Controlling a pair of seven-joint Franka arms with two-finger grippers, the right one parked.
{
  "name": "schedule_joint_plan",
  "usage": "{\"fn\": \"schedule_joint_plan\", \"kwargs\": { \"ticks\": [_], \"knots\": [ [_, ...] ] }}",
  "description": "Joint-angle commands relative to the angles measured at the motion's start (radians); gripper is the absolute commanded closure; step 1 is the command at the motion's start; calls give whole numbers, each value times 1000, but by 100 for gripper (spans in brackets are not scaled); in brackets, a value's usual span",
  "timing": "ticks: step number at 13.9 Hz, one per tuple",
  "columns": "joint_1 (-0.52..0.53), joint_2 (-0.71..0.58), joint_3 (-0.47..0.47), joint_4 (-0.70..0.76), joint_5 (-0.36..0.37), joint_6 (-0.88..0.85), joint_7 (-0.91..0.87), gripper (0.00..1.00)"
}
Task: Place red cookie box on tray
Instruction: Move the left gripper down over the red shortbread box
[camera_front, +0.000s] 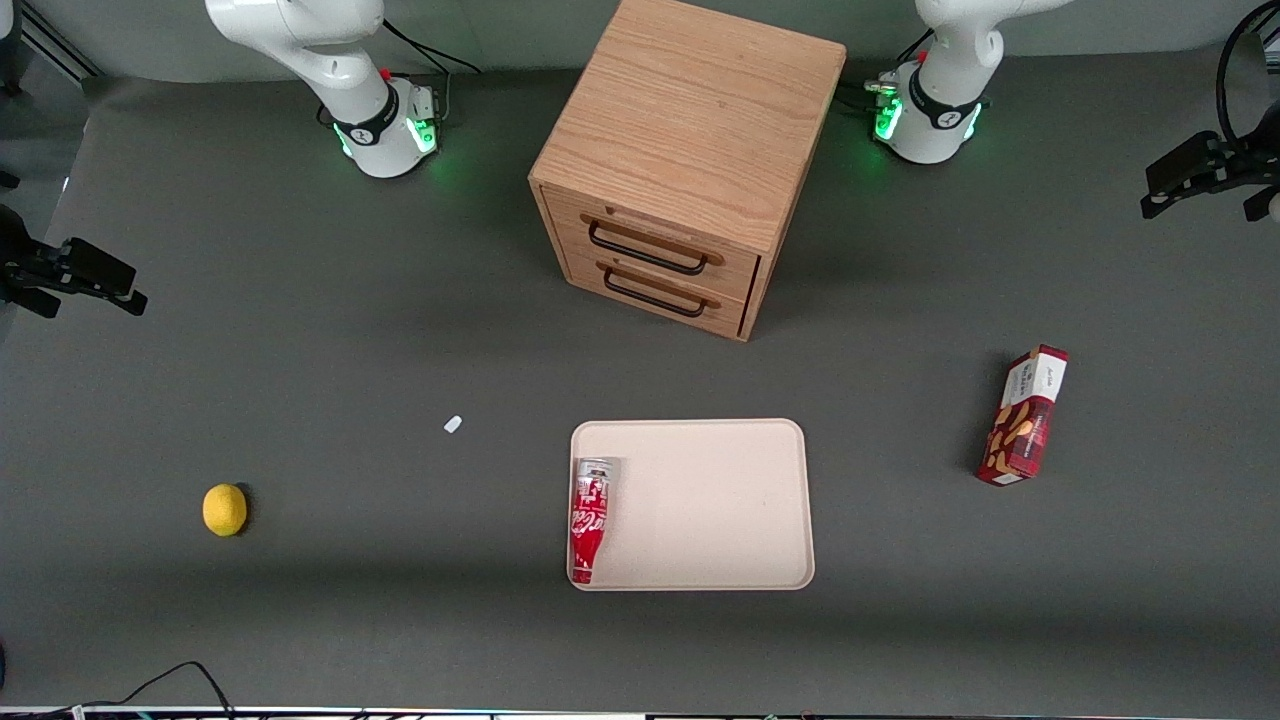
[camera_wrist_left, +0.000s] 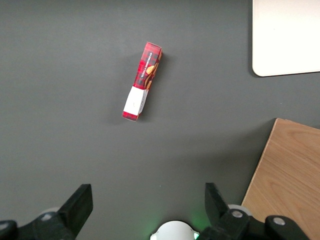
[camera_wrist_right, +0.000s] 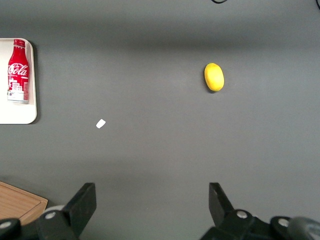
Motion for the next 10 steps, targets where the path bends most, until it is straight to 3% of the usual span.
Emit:
{"fn": "schedule_joint_plan", "kwargs": {
  "ticks": [1, 7, 10],
  "knots": [
    [8, 11, -1, 32, -18, -16, 6, 0],
    [-3, 84, 0, 25, 11, 21, 9, 0],
    [-5, 98, 0, -52, 18, 113, 9, 0]
  ]
}}
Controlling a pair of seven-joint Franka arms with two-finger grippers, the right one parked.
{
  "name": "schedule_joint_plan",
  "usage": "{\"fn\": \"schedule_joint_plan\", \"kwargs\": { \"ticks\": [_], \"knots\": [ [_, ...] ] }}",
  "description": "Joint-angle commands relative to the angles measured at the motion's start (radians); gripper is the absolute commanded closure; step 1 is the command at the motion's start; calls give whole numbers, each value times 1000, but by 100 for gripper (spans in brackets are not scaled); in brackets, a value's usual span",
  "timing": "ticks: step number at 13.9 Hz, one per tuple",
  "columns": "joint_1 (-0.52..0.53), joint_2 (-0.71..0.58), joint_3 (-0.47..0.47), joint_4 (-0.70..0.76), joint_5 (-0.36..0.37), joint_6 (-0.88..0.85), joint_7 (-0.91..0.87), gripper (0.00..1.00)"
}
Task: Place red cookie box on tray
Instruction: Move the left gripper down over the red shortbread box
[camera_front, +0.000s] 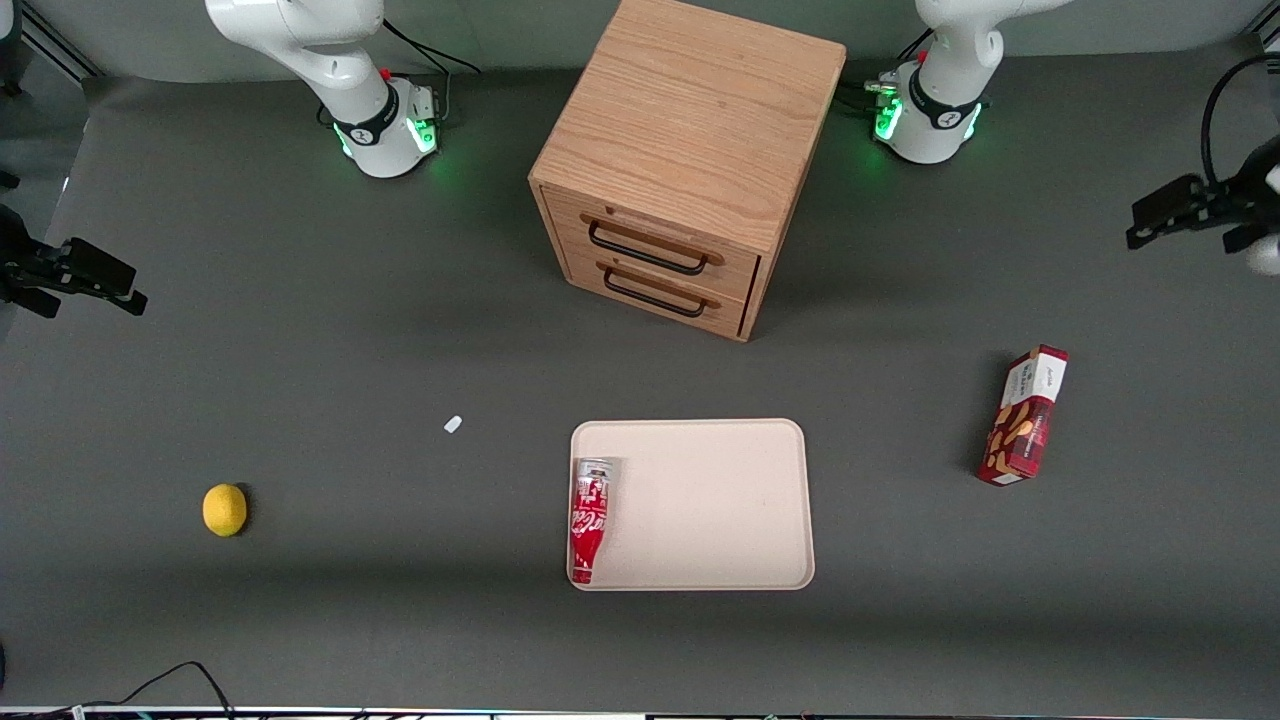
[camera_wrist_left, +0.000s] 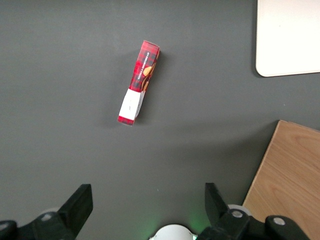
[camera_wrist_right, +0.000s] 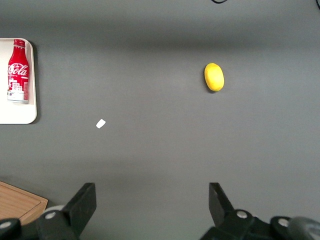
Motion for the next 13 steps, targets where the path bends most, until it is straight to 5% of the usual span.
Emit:
{"fn": "schedule_joint_plan", "kwargs": {
  "ticks": [1, 13],
  "knots": [
    [-5, 8, 0, -81, 30, 105, 9, 0],
    [-5, 253, 14, -363, 131, 662, 272, 0]
  ]
}}
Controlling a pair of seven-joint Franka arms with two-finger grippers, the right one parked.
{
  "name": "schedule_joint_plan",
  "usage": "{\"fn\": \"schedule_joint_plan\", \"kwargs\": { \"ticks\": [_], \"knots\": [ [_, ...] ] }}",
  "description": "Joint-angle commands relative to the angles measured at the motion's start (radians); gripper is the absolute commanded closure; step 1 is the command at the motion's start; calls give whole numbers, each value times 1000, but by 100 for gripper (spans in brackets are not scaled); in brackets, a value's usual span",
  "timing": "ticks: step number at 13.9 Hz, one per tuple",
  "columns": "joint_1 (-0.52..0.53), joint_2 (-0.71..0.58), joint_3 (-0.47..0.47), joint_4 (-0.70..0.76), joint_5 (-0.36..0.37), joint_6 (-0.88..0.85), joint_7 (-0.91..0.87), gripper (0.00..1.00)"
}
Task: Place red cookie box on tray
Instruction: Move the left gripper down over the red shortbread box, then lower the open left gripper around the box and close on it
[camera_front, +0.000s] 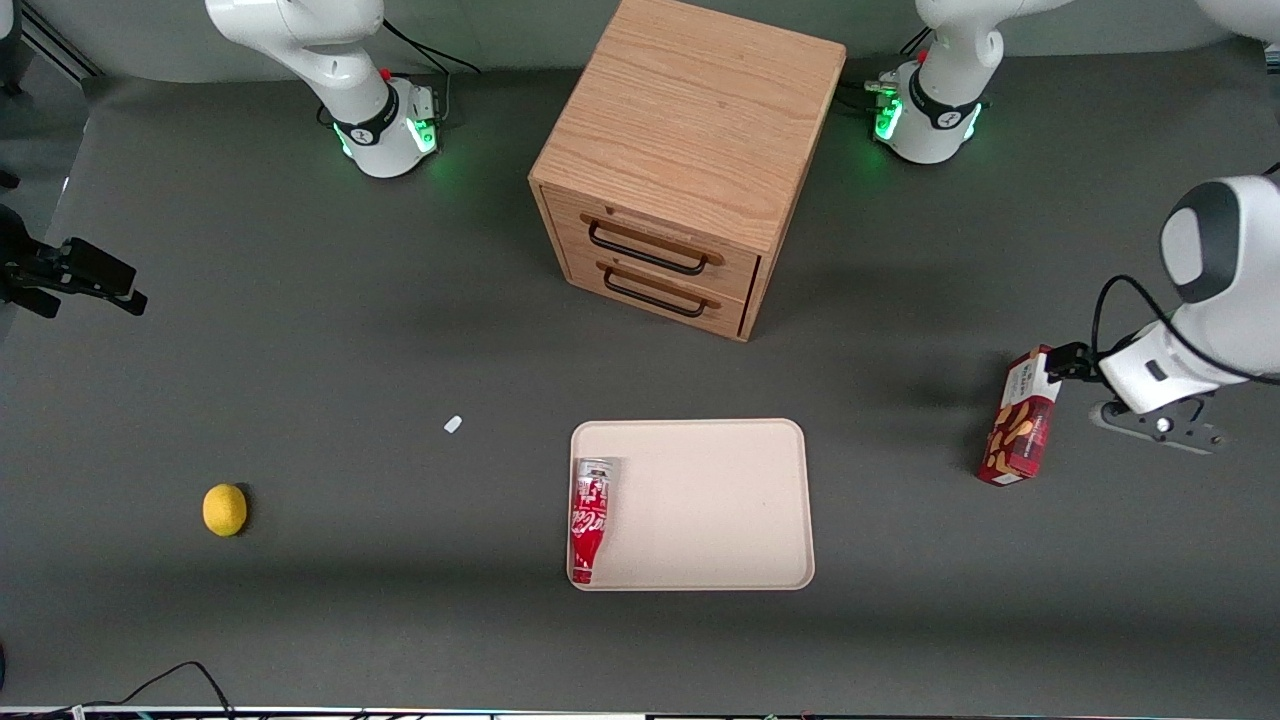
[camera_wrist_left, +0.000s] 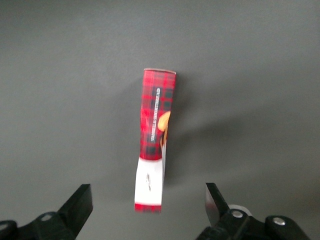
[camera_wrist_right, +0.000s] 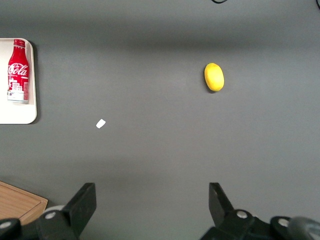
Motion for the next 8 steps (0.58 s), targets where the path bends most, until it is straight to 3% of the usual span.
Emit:
{"fn": "schedule_joint_plan", "kwargs": {
  "ticks": [1, 8],
  "knots": [
    [-6, -12, 3, -119, 17, 159, 59, 0],
    [-9, 82, 39, -236, 16, 454, 143, 0]
  ]
}}
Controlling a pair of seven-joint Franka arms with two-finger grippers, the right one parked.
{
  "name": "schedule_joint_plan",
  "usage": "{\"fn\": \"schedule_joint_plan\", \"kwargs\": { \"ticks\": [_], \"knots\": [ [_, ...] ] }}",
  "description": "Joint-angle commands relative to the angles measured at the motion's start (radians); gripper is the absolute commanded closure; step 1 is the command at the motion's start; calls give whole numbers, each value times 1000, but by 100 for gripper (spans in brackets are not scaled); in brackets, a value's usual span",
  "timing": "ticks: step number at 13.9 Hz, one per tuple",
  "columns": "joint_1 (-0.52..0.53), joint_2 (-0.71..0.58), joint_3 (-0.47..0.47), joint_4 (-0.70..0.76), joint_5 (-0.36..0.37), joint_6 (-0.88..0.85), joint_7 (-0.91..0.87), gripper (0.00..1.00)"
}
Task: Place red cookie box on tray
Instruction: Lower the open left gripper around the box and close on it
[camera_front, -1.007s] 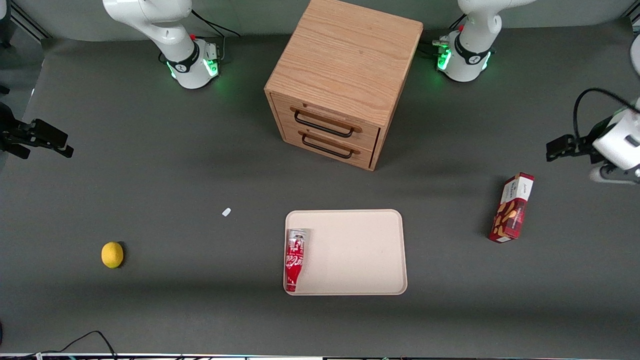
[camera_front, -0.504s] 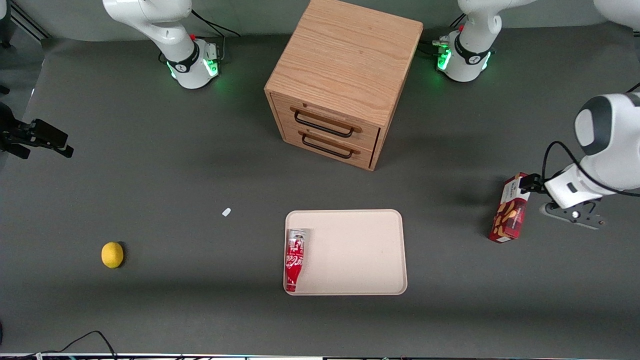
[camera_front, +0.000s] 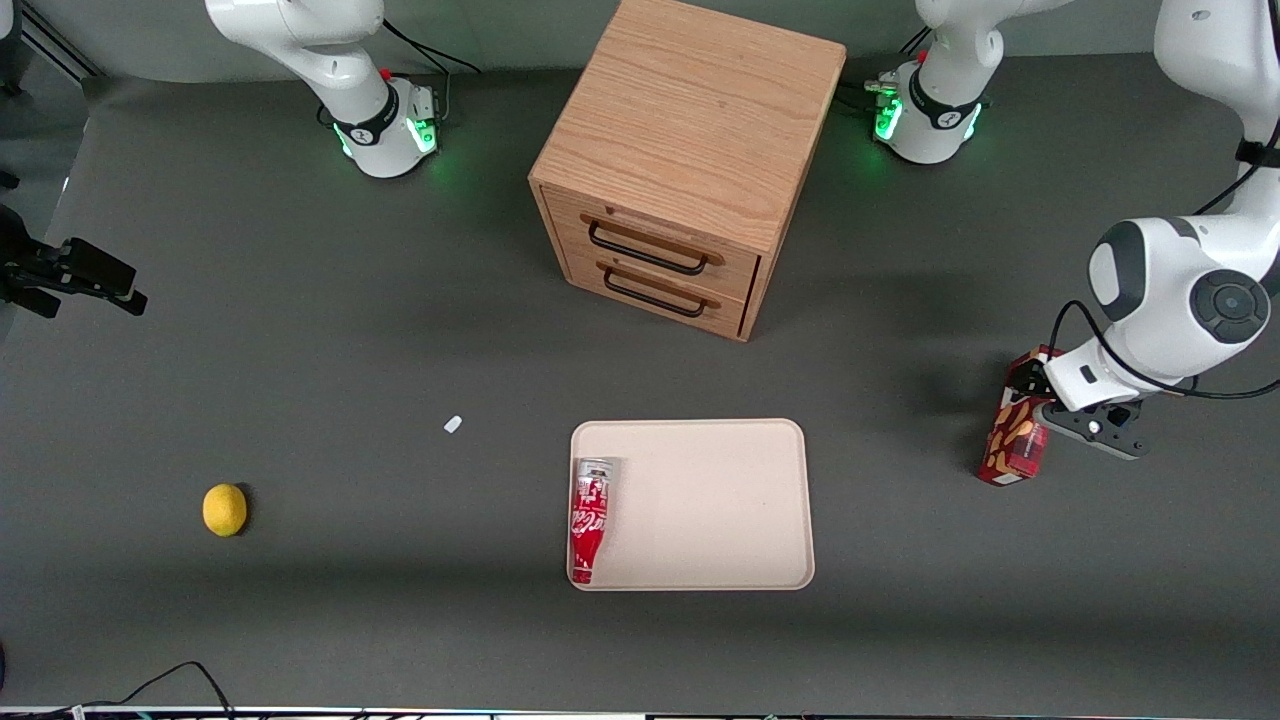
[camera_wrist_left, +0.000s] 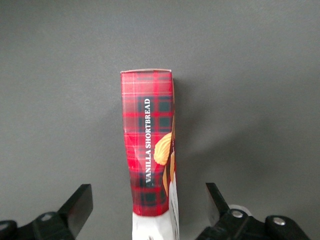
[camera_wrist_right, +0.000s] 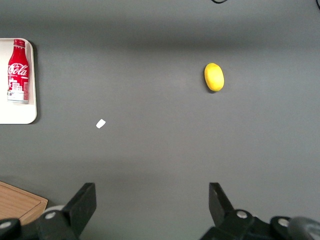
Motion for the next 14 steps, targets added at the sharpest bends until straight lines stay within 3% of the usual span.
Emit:
{"fn": "schedule_joint_plan", "kwargs": {
  "ticks": [1, 7, 8, 11, 12, 14],
  "knots": [
    [-9, 39, 8, -28, 11, 80, 12, 0],
    [-19, 79, 13, -41, 11, 138, 6, 2],
    [-19, 79, 14, -41, 11, 138, 6, 15],
    [-19, 77, 25, -42, 11, 134, 11, 84],
    [-19, 77, 25, -42, 11, 131, 11, 100],
    [-18, 73, 25, -42, 11, 118, 3, 100]
  ]
}}
